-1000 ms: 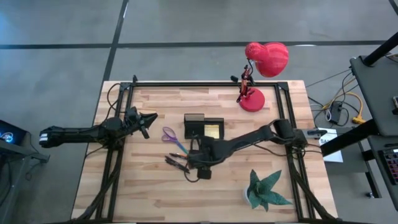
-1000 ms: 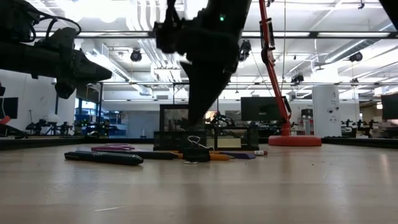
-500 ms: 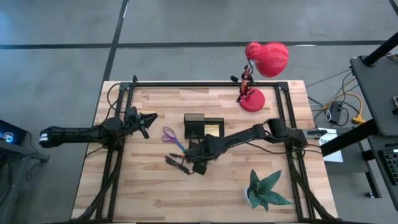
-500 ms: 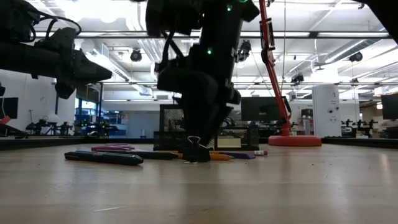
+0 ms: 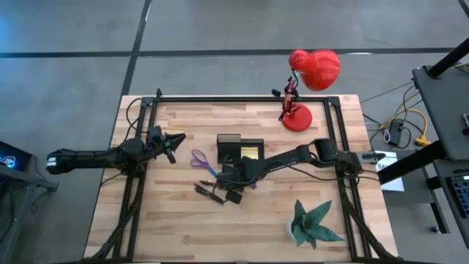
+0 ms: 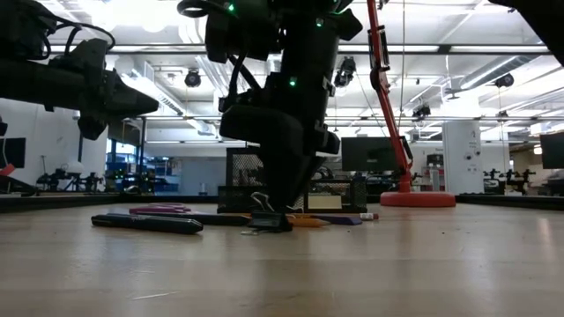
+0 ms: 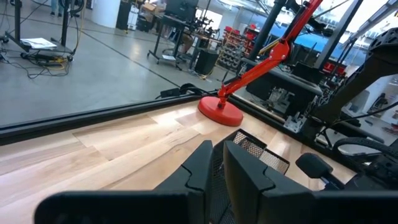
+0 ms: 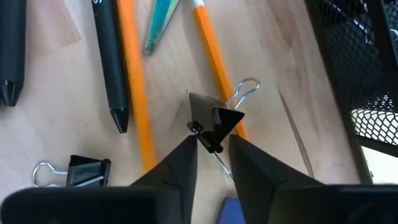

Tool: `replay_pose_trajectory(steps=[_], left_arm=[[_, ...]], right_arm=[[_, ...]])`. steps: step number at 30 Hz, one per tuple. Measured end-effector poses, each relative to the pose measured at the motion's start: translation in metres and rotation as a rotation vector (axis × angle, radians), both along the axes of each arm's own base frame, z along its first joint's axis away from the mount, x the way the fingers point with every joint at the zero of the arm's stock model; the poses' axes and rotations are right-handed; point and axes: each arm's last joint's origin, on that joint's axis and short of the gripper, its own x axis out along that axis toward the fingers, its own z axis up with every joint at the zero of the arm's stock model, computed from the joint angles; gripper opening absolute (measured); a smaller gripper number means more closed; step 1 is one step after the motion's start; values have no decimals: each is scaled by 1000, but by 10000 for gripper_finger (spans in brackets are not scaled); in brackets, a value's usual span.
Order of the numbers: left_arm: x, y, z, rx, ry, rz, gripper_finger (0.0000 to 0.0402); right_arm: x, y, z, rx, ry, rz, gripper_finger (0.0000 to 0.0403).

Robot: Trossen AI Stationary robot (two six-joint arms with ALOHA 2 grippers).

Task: Pick and place office supplies into organizer
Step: Put the top black binder clip into the black desk organizer

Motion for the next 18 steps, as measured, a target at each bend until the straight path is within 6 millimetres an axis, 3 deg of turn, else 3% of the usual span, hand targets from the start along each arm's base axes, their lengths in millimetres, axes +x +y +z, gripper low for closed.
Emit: replay_pose_trajectory(steps=[8,15,18], left_arm=[[0,0,0,0,0,0,25],[0,0,0,0,0,0,25],[0,0,0,0,0,0,25]], right_arm=[[1,-1,0,60,8,19,71],[1,-7,-2,97,22,45,15],[1,-10,-3,100,24,39,9]])
